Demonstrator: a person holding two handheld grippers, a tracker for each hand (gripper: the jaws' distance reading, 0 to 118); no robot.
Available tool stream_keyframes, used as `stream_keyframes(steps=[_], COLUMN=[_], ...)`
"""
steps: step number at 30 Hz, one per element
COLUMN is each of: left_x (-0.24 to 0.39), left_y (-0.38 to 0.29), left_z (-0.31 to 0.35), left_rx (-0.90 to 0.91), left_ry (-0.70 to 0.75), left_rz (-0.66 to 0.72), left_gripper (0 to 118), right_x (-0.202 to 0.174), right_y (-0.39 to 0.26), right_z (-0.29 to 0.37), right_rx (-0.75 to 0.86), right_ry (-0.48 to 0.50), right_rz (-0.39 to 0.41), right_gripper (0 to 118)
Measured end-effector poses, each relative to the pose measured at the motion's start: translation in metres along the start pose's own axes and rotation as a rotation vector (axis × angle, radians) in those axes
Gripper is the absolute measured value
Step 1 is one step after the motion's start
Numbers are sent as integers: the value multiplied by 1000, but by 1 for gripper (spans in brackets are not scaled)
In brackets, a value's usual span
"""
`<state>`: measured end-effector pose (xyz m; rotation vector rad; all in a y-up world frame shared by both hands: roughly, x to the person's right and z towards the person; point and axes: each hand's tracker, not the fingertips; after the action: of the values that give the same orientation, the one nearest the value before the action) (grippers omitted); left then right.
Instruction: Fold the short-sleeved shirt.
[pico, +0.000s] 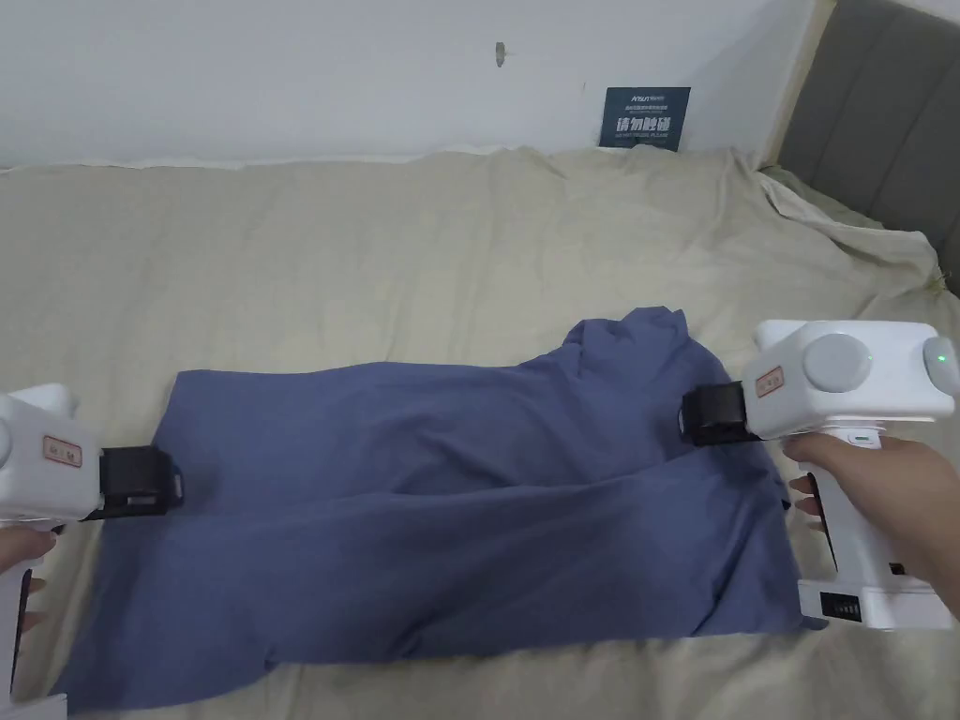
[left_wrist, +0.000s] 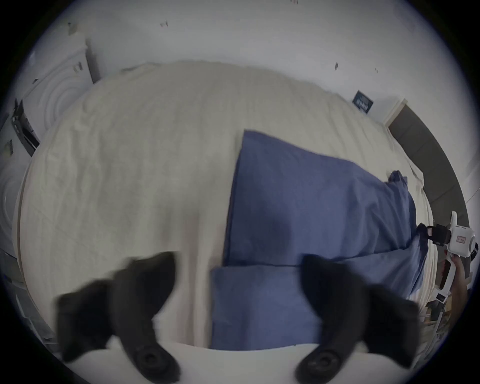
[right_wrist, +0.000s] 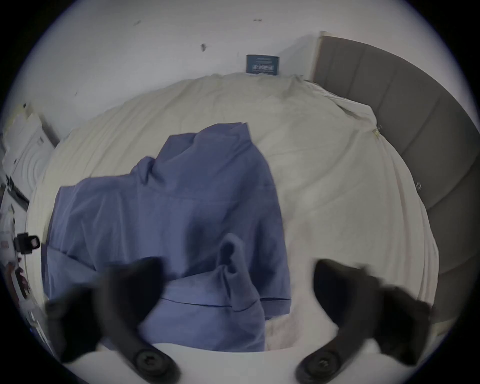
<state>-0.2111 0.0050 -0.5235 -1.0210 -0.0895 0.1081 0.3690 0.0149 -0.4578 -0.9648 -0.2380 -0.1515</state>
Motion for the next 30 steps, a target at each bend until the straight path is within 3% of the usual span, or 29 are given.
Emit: stream_keyframes(steps=[2, 4, 7, 10, 11, 13, 15, 16, 17, 18, 19, 20, 21, 23, 28, 30], left_x=[-6, -6, -6, -1, 0, -5, -6, -14, -15, -15, -14, 5, 3, -1, -9, -17], left_y=[-4, -13, -30, -61, -75, -96, -120, -127, -138, -148, -155, -166, -172, -178, -154, -120], left_z=[9, 22, 51, 95, 111, 130, 149, 153, 160, 168, 173, 175, 173, 166, 153, 109], left_rx=[25, 16, 28, 167, 222, 287, 315, 327, 342, 374, 401, 400, 387, 331, 240, -30], left_ry=[-47, -56, -88, -105, -120, -151, -213, -218, -219, -206, -166, -101, -109, -158, -115, -102], left_rz=[-10, -18, -88, -146, -152, -122, -89, -74, -68, -72, -80, -95, -107, -120, -155, -119], left_gripper=[116, 116, 116, 115, 115, 115, 114, 111, 98, 69, 16, 0, 0, 0, 0, 0], right_x=[10, 10, 16, 10, 7, 1, -11, -15, -21, -26, -17, -14, -13, -17, -19, -17], right_y=[-7, -16, -34, -66, -84, -114, -137, -149, -160, -169, -178, -185, -189, -198, -202, -198], right_z=[12, 30, 64, 116, 139, 170, 194, 203, 210, 215, 209, 209, 209, 212, 213, 209], right_rx=[48, 45, 120, 242, 301, 387, 422, 427, 431, 445, 455, 446, 435, 436, 424, 404], right_ry=[37, 84, 146, 226, 201, 224, 289, 283, 271, 249, 252, 273, 312, 289, 259, 271], right_rz=[-58, -80, -78, -34, -77, -76, -35, -37, -40, -41, -52, -70, -75, -66, -32, -29], right_gripper=[108, 108, 108, 108, 106, 105, 93, 74, 34, 0, 0, 0, 0, 0, 0, 0])
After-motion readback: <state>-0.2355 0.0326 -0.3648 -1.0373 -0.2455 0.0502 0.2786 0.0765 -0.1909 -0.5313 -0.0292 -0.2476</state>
